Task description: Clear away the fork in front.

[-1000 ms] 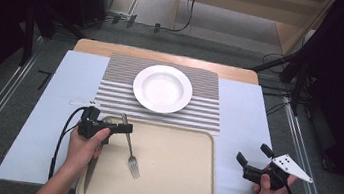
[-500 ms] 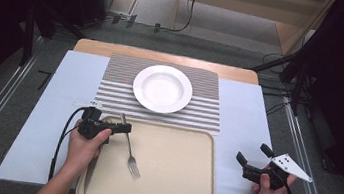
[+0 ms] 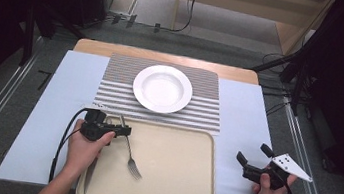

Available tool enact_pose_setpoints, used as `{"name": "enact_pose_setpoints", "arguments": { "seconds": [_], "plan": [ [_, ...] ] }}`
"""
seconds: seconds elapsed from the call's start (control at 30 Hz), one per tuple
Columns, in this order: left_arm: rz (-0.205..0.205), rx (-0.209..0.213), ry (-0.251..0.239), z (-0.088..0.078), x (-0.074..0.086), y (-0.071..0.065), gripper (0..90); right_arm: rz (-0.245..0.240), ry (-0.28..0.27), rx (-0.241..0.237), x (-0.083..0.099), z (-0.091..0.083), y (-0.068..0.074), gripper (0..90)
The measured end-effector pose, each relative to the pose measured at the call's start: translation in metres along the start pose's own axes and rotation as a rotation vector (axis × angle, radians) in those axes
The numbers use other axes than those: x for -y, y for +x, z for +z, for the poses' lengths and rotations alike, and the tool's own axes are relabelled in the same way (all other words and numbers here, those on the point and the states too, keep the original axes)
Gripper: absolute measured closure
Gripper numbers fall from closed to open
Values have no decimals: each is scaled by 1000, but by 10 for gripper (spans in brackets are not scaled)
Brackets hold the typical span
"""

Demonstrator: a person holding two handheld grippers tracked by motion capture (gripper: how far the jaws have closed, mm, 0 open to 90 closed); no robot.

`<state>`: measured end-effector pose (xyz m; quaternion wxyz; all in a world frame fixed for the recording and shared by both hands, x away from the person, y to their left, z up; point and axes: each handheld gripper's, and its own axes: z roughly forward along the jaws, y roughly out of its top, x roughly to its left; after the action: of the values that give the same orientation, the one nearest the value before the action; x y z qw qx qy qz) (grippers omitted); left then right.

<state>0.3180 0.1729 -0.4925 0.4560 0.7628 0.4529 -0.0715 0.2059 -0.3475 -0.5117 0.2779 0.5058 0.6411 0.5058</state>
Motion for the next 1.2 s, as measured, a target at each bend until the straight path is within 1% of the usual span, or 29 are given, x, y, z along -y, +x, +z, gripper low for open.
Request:
{"name": "enact_pose_setpoints", "arguments": {
  "seconds": [0.1, 0.23, 0.3, 0.4, 0.47, 0.53, 0.6, 0.63, 0.67, 0.73, 0.8, 0.83, 0.87, 0.9, 0.93, 0.97, 1.03, 1.07, 1.1, 1.13, 1.17, 1.2],
  "plan": [
    [-1, -7, 8, 1, 0, 1, 714, 2, 0, 0, 0, 0, 0, 0],
    [13, -46, 42, 6, 2, 1, 681, 5, 0, -1, 0, 0, 0, 0],
    [12, -57, 62, 8, 3, 2, 667, 4, -1, -2, 0, 0, -1, 0],
    [16, -99, 85, 10, 4, 2, 645, 4, -1, -2, 0, 0, -1, 0],
    [4, -100, 79, 10, 4, 3, 637, 4, -1, -2, 0, 0, -1, 0],
    [12, -124, 73, 9, 4, 2, 623, 4, -1, -2, 0, 0, -1, 0],
    [20, -127, 74, 8, 4, 2, 608, 3, -1, -2, 0, 0, -1, 0],
    [26, -147, 69, 7, 4, 2, 602, 3, -2, -1, 0, 0, -1, 0],
    [26, -157, 63, 6, 4, 1, 602, 2, -2, 0, 0, 0, -1, 0],
    [29, -149, 58, 5, 4, 2, 602, 0, -2, -1, 0, 0, -1, 0],
    [37, -151, 45, 2, 4, 1, 606, -2, -3, -1, 0, 0, -1, 0],
    [42, -148, 40, 1, 4, 0, 623, -1, -3, -1, 0, 0, -1, 0],
    [75, -149, 39, 0, 4, -6, 688, 0, -3, 0, 0, -1, -1, 0],
    [75, -149, 39, 0, 4, -6, 750, -1, -4, 0, 0, 0, -1, 0],
    [104, -160, 52, 0, 5, -10, 750, -1, -4, 0, 0, 0, -1, 0],
    [139, -167, 62, 2, 6, -15, 874, -3, -4, 2, 0, 0, 0, 0],
    [182, -171, 91, 6, 10, -22, 889, -4, -3, 1, 0, 0, 0, 0],
    [226, -177, 119, 11, 13, -29, 893, -5, -3, 1, 0, 0, 0, 0],
    [247, -174, 134, 13, 14, -33, 893, -6, -3, 1, 1, 0, 0, 0],
    [247, -174, 134, 13, 14, -33, 893, -6, -3, 1, 1, 0, 0, 0],
    [281, -175, 162, 18, 18, -39, 893, -8, -2, 1, 1, 0, 1, 0],
    [295, -178, 175, 21, 19, -41, 893, -8, -2, 1, 1, 0, 1, 0]
  ]
}}
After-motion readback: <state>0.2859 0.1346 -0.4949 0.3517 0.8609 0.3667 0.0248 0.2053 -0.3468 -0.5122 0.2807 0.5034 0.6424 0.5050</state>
